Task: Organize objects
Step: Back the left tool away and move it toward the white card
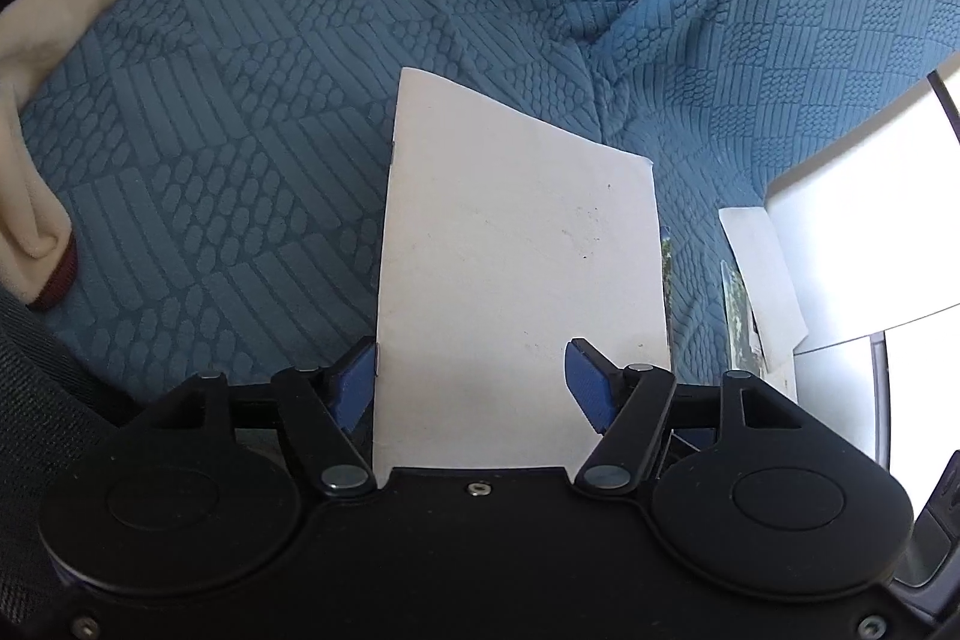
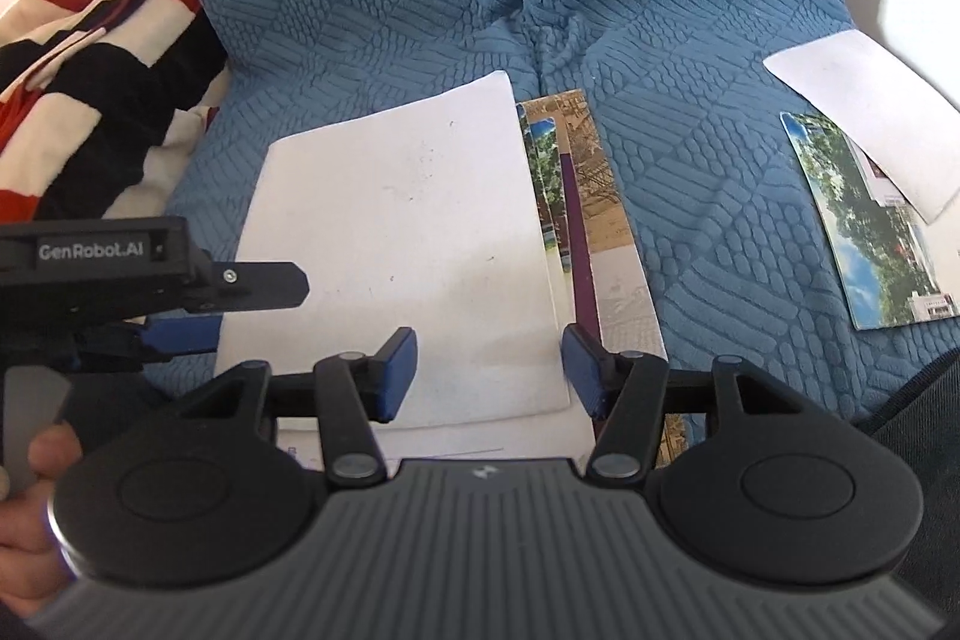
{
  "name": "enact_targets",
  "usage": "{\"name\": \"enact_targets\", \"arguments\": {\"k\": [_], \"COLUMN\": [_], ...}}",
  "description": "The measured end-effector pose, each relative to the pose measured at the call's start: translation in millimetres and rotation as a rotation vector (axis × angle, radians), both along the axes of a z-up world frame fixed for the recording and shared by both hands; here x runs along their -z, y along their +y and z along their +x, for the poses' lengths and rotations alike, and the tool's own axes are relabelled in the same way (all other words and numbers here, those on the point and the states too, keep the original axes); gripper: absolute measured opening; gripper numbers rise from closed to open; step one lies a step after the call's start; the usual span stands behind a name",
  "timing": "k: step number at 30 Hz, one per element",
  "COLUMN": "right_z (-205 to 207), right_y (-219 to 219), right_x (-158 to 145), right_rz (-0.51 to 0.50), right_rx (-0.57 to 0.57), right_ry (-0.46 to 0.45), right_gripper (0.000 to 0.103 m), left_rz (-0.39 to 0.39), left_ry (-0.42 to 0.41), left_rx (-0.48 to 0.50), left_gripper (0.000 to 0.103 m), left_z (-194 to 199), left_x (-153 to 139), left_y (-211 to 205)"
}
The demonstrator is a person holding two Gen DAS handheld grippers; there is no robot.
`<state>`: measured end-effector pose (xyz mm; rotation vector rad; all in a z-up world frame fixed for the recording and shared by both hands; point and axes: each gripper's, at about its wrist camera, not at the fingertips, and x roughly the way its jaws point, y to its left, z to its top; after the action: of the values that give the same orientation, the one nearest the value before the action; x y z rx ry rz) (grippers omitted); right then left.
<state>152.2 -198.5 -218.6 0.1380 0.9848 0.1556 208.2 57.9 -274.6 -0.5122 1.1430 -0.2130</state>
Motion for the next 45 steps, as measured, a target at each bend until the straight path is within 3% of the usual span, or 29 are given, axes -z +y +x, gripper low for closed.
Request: {"name": "enact_targets", "arguments": {"k": [9, 14, 35, 40, 45], "right_z": [-7.7, -12.5, -53.4, -68.4, -80.5], "right_y": [-10.4, -17.1, -47.3, -56.8, -71.1], "right_x": [-6.3, -27.6, -156.8, -171.0, -174.0], "right_rz": [0.062, 0.065, 0.096, 0.082, 0.091], "right_rx": [0.058, 0.074, 0.090, 0.104, 0.131], "right_ry": [0.008, -0.042, -0.299, -0.318, -0.328], "right_gripper": [0.055, 0.055, 0.055, 0.056, 0.056], "left_rz": [0.006, 0.007, 0.033, 0.044, 0.048], "left_ry": [-0.010, -0.052, -0.369, -0.419, -0.429], "left_rx": [0.015, 0.015, 0.119, 0.121, 0.167], "left_gripper": [0.069, 0.072, 0.080, 0.084, 0.092], "left_z": [-6.5, -14.1, -56.0, -74.1, -79.4], "left_x": [-3.0, -20.9, -178.4, -199.9, -202.8], "left_y": [-0.6, 1.3, -40.9, -49.8, -70.3]}}
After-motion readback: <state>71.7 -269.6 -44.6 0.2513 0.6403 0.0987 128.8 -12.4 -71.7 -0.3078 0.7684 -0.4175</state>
